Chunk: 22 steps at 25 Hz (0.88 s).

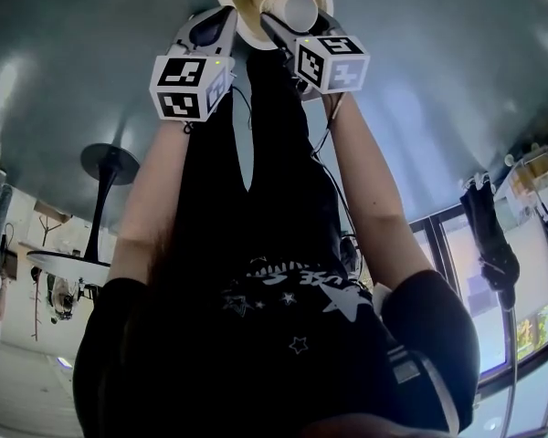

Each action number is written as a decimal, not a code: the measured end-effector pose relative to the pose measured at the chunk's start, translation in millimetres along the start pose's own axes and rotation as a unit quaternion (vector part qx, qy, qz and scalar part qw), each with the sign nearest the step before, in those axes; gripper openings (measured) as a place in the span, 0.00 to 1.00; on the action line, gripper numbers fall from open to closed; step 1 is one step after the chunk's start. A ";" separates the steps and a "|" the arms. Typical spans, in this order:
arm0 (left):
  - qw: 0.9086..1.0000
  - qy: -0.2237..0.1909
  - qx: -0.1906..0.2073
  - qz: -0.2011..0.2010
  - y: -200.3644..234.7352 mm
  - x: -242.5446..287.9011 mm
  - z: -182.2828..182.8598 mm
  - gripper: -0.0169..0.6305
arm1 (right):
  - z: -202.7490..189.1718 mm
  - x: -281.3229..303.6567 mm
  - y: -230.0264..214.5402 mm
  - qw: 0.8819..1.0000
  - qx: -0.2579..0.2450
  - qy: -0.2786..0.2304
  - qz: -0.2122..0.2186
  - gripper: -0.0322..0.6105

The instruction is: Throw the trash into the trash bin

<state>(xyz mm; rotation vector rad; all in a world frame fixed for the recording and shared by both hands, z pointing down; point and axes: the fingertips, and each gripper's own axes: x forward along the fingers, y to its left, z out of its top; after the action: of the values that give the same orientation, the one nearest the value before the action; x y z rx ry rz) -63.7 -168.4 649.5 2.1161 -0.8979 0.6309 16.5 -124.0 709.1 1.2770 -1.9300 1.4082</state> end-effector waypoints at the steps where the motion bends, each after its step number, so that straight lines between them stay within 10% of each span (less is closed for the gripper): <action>1: 1.000 0.001 -0.001 0.000 3.3 0.6 0.5 0.05 | 0.3 2.7 0.2 1.000 0.000 0.004 -0.002 0.56; 22: 1.000 -0.010 0.005 -0.009 5.2 -11.0 25.6 0.05 | 17.3 -7.5 7.7 1.000 0.020 0.013 -0.016 0.67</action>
<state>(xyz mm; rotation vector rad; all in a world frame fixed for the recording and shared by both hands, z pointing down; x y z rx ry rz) -70.9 -186.6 629.0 2.1412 -0.8885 0.6072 16.4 -136.0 692.7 1.2954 -1.8644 1.4479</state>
